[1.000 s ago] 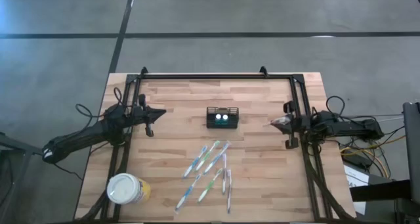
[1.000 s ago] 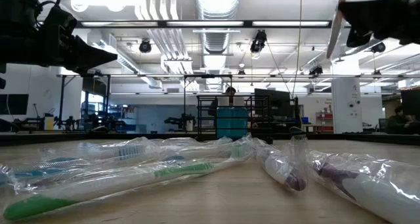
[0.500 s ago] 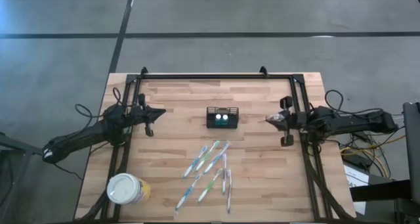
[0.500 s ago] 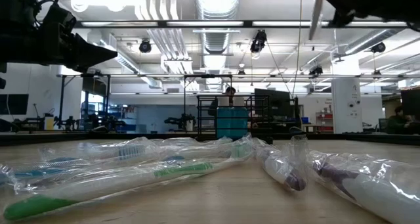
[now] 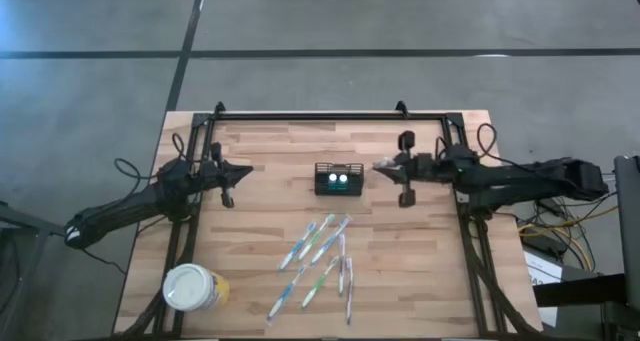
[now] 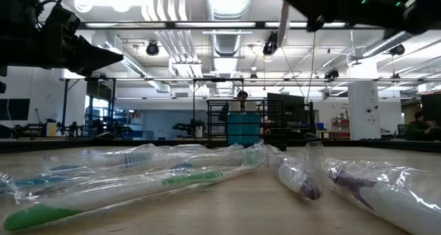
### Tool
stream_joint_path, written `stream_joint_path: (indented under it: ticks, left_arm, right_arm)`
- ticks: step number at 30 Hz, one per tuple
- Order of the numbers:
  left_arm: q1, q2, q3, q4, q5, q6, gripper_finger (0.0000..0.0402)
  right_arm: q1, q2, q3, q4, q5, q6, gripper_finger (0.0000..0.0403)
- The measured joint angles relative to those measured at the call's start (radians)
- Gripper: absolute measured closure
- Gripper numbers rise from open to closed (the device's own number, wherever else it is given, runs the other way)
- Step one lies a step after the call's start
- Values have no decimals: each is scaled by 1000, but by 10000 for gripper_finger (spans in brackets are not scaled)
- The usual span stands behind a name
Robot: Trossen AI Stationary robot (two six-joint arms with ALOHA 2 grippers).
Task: Pick & Place toothbrushing station
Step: Put the orange toothbrush into the wire organizer
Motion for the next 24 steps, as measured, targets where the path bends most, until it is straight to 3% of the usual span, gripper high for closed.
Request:
stream_joint_path:
  ticks: [5,8,24]
  left_arm:
    - [0,0,0,-12,0,0,388]
    - [0,0,0,-20,0,0,388]
    - [0,1,-2,-22,0,-20,388]
  right_arm:
    - [-109,151,-47,217,-89,74,390]
    - [-147,226,-53,245,-90,92,390]
    - [-176,514,-53,458,-33,88,390]
